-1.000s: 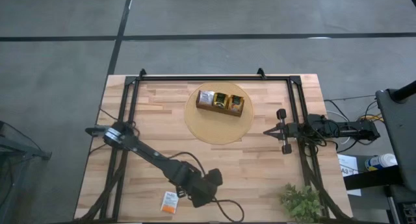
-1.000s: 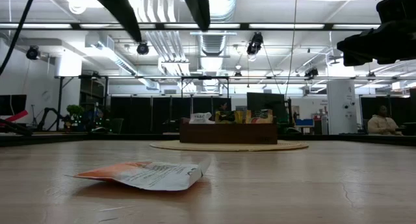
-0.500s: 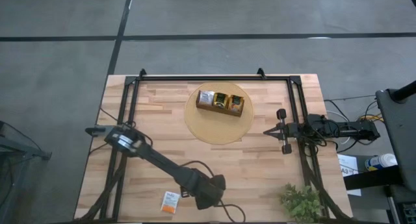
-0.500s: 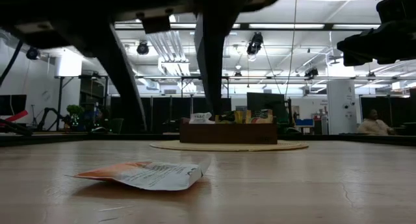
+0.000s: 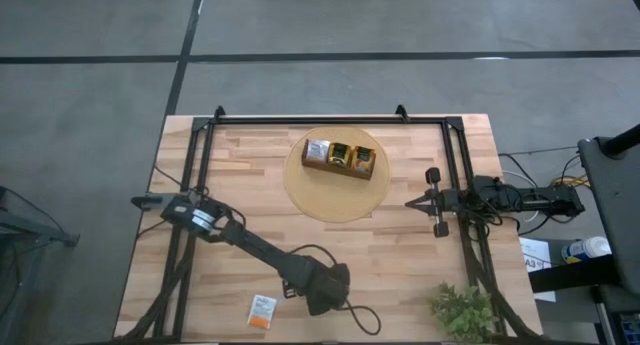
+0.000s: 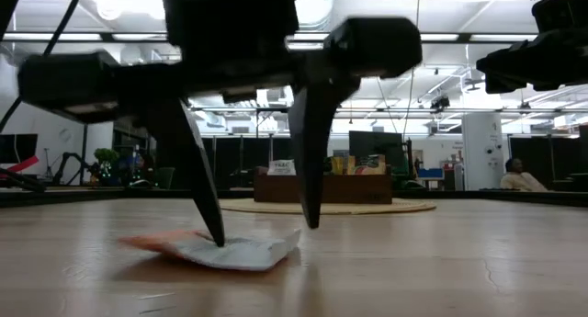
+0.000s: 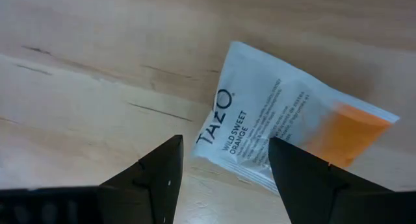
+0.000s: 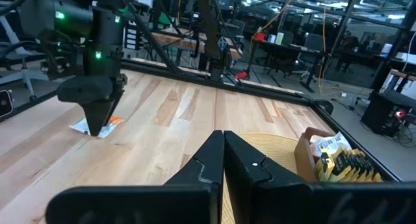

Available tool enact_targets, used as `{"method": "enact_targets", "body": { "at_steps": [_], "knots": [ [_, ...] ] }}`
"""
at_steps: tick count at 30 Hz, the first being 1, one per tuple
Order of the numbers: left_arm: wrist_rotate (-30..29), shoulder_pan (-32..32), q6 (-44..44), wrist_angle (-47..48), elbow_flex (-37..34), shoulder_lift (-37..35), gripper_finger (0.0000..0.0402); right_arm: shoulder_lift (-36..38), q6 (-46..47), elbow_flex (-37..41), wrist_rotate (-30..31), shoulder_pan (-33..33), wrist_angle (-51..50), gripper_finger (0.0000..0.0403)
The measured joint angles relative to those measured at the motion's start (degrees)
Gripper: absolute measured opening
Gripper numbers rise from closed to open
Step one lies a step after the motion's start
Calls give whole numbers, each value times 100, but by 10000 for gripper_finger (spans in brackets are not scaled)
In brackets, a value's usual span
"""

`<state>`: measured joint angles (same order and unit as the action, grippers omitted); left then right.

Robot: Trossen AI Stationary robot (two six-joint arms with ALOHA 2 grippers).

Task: Pick & Place Tea
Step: Put the right white tea bag into the left section of wooden organizer

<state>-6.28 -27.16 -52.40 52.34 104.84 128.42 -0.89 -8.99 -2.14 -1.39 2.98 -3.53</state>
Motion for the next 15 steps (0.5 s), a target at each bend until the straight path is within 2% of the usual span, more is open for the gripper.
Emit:
{"method": "enact_targets", "body": {
  "at_steps": [10, 15],
  "knots": [
    [148, 59, 65, -130, 0, 44, 215, 0, 0, 1, 1, -1, 0, 9],
    [190, 55, 171, -60, -2, 44, 165, 0, -1, -1, 0, 1, -1, 9]
  ]
}}
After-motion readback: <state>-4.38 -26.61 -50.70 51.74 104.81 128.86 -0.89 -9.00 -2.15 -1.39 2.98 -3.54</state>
